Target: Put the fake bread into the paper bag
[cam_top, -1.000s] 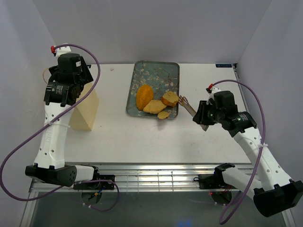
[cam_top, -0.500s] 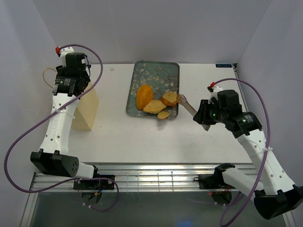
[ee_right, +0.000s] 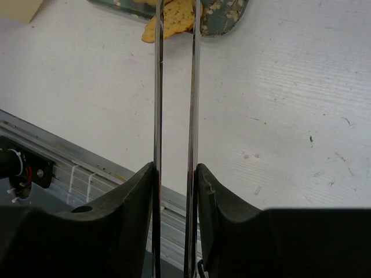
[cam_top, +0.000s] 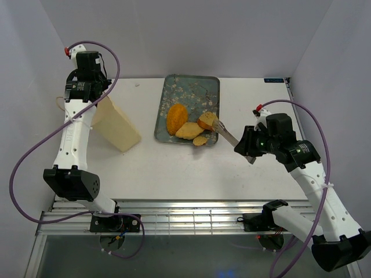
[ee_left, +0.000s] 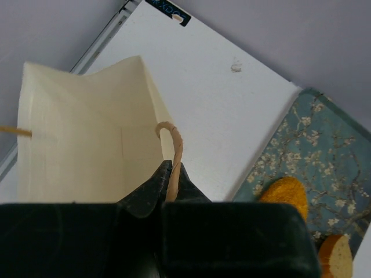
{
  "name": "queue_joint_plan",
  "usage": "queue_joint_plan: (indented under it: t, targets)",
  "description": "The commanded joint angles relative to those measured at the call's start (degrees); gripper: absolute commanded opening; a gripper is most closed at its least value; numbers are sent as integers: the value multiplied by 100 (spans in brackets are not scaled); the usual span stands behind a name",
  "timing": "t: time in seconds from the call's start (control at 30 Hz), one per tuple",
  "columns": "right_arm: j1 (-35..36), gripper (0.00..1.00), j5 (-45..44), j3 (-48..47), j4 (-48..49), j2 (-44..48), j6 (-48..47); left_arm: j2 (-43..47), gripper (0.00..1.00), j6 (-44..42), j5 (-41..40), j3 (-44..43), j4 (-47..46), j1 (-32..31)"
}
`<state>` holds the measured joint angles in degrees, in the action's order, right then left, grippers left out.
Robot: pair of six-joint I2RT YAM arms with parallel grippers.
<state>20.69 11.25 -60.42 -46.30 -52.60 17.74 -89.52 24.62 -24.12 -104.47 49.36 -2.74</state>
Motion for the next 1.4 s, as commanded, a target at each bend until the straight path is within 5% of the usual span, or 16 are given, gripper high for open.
queue_joint_plan:
  t: [0.0, 0.2, 0.27, 0.4, 0.57, 1.07, 1.37]
  targets:
    - [-12, 39, 202, 136, 306, 13, 160, -136, 8, 411, 469, -364, -190, 19]
    - [-12, 39, 1, 417, 517, -84, 222, -453, 17, 412, 768, -426, -269, 11]
    - [-12, 39, -52, 470, 561, -171, 204, -444, 28, 298, 838, -356, -410, 19]
    - [-12, 39, 44, 532, 780, -259, 239, -505, 72, 113, 865, -381, -463, 19]
    - [-3, 40, 115, 488, 904, -470, 213, -532, 91, -106, 883, -478, -463, 28]
    - [-3, 40, -105, 277, 1009, -980, -227, 162, 98, -124, 1129, -944, -559, 28]
    - [-3, 41, -184, 93, 1053, -1235, -385, 909, 98, 94, 795, -401, -603, 28]
